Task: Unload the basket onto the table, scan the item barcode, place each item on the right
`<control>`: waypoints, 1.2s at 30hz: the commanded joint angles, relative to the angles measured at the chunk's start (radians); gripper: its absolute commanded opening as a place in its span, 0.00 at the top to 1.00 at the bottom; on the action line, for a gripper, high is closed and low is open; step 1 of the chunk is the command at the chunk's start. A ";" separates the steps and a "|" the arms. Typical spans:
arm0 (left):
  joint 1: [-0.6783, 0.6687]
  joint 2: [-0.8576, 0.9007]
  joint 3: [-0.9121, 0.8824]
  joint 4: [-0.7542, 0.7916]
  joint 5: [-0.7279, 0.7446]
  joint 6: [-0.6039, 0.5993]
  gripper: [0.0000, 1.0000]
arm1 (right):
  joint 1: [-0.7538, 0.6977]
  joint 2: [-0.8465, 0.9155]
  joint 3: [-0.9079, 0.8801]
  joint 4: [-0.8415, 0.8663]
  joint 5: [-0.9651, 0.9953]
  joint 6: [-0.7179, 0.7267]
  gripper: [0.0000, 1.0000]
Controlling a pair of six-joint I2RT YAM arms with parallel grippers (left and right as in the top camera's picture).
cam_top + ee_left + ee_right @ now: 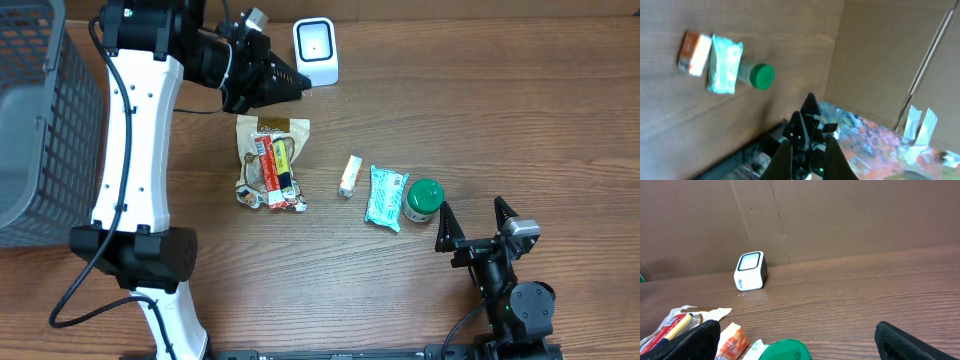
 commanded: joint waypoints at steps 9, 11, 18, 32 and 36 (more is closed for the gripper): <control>-0.006 -0.019 0.000 0.037 -0.542 0.209 0.96 | -0.005 -0.009 -0.010 0.006 0.001 0.001 0.00; -0.028 -0.019 0.000 0.035 -0.669 0.209 0.96 | -0.005 -0.009 -0.010 0.006 0.001 0.001 0.00; -0.098 -0.006 -0.001 0.035 -0.866 0.098 0.96 | -0.005 -0.009 -0.010 0.006 0.001 0.001 0.00; -0.131 0.172 -0.001 0.079 -0.930 0.005 0.96 | -0.005 -0.009 -0.010 0.006 0.001 0.001 0.00; -0.132 0.239 -0.001 0.076 -0.893 -0.028 0.96 | -0.005 -0.009 -0.010 0.006 0.001 0.001 0.00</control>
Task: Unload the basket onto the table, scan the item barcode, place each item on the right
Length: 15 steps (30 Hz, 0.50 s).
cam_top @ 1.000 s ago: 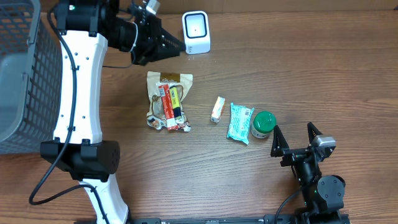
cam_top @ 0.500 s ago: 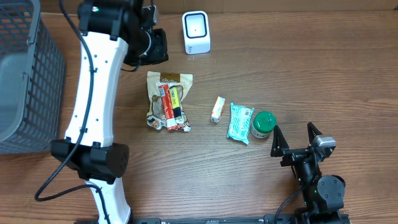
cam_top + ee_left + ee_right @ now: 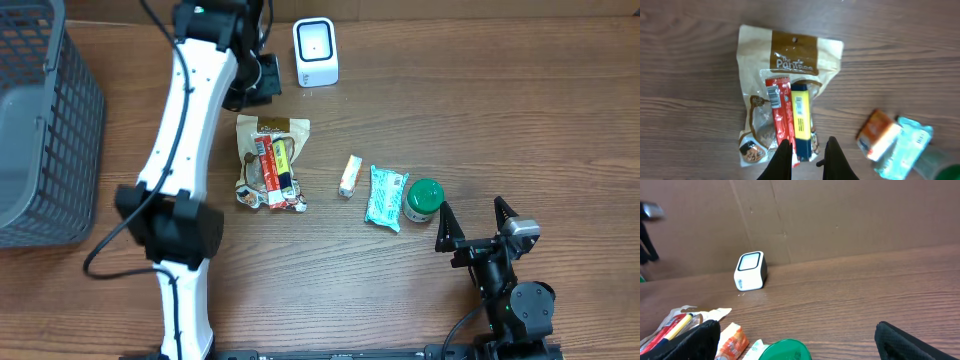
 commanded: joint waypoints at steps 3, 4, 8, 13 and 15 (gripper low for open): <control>-0.007 0.075 -0.001 -0.003 0.067 -0.046 0.96 | -0.005 -0.008 -0.010 0.006 0.001 0.001 0.00; -0.007 0.083 -0.001 -0.002 0.077 -0.046 0.96 | -0.005 -0.009 -0.010 0.006 0.001 0.001 0.00; -0.006 0.087 -0.001 -0.003 0.087 -0.046 0.96 | -0.005 -0.009 -0.010 0.006 -0.002 0.001 0.00; -0.006 0.087 -0.001 -0.011 0.137 -0.042 0.96 | -0.005 -0.009 -0.010 0.019 0.019 0.001 0.00; -0.006 0.087 -0.001 -0.013 0.156 -0.041 0.96 | -0.005 -0.008 -0.010 0.046 -0.003 0.001 0.00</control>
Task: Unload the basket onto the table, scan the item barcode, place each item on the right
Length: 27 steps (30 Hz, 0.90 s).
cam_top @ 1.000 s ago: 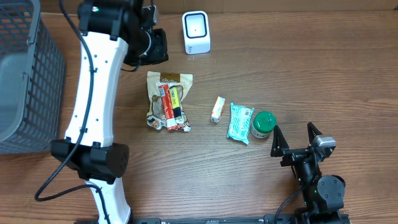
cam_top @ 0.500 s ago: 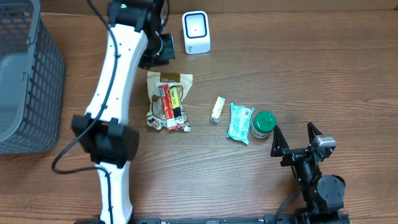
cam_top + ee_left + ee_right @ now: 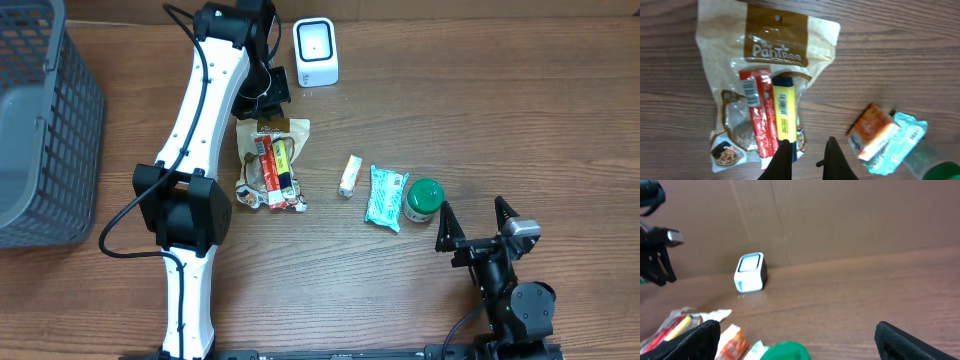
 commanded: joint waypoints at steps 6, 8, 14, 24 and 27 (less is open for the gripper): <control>0.009 0.000 0.002 0.021 0.322 0.182 0.95 | -0.005 -0.008 0.003 0.142 -0.087 0.000 0.00; 0.024 0.000 0.002 0.039 0.517 0.275 0.96 | -0.005 -0.002 0.035 0.146 -0.103 0.000 0.00; 0.077 0.000 0.002 0.105 0.985 0.415 0.96 | -0.005 0.112 0.202 0.086 -0.122 -0.001 0.00; 0.100 0.000 0.002 0.216 1.384 0.418 0.96 | -0.005 0.696 0.784 -0.240 -0.256 -0.061 0.00; 0.100 0.000 0.002 0.235 1.416 0.417 0.96 | -0.005 0.886 0.991 -0.370 -0.354 -0.048 0.00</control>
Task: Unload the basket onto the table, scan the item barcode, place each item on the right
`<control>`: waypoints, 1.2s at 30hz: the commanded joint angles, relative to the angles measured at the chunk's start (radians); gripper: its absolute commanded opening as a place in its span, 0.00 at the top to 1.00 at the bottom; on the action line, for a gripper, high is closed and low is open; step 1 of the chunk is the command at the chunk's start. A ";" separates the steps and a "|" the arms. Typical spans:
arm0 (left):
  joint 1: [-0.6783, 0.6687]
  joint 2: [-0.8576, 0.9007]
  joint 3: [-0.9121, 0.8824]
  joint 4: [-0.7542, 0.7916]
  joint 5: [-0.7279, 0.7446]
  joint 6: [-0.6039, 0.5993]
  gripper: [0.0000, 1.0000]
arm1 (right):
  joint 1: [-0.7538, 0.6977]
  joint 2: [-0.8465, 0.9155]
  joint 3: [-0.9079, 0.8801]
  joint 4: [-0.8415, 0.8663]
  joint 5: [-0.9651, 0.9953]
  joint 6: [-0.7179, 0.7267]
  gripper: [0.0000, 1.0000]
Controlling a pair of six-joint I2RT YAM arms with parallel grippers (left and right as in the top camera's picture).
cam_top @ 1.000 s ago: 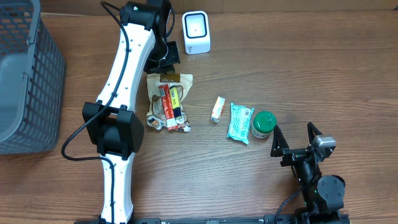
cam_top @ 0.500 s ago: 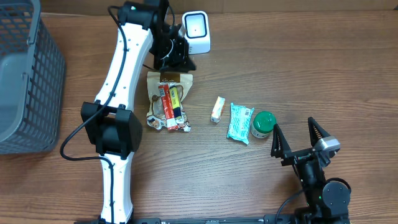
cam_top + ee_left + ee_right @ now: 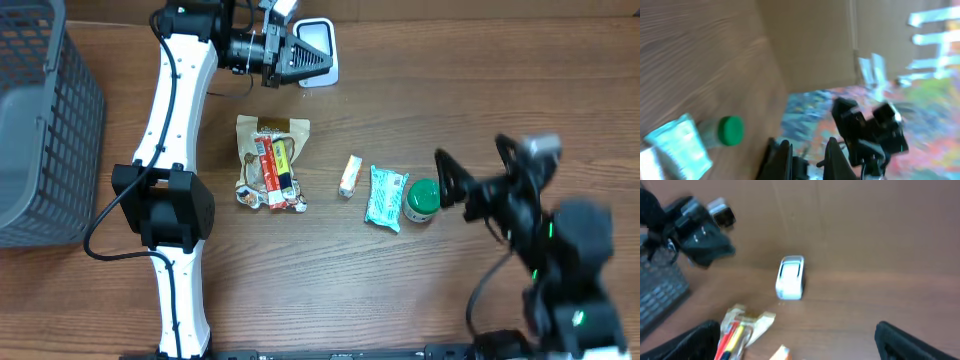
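The white barcode scanner (image 3: 318, 48) stands at the table's far edge, and shows again in the right wrist view (image 3: 791, 277). A snack bag (image 3: 268, 165) with red and yellow sticks, a small orange box (image 3: 349, 176), a teal packet (image 3: 385, 197) and a green-lidded bottle (image 3: 424, 198) lie mid-table. My left gripper (image 3: 326, 60) is shut on nothing and points right, just left of the scanner. My right gripper (image 3: 472, 152) is wide open and raised, blurred, right of the bottle. The left wrist view is blurred and shows the green lid (image 3: 731, 130).
A grey wire basket (image 3: 40, 120) fills the far left. A brown cardboard wall (image 3: 865, 225) backs the table behind the scanner. The left arm's white links (image 3: 165, 110) run from the near edge to the far edge, left of the snack bag.
My left gripper was pointing down over the snack bag's top; now it points right beside the scanner. My right arm has risen from the near edge and its gripper is near the bottle.
My left gripper first pointed right near the scanner, shut. Then it faced down over the snack bag at two moments, nearer the bag at the second. Now it points right by the scanner again. My right arm rested open at the near edge throughout and is now raised.
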 commanded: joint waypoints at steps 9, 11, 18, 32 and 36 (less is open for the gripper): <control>-0.021 0.000 0.002 0.010 0.129 0.050 0.96 | -0.005 0.450 0.366 -0.021 -0.453 0.238 0.00; -0.037 0.000 0.002 0.012 0.129 0.058 0.96 | -0.005 0.502 0.366 0.059 -0.507 0.330 0.00; -0.089 0.000 0.002 0.020 0.129 0.071 0.96 | -0.005 0.656 0.366 0.290 -0.679 0.527 0.12; -0.125 0.000 0.002 0.038 0.129 0.071 0.96 | -0.002 0.742 0.366 0.424 -0.791 0.544 0.22; -0.136 0.000 0.002 0.038 0.129 0.072 0.96 | 0.006 0.742 0.366 0.423 -0.787 0.545 0.24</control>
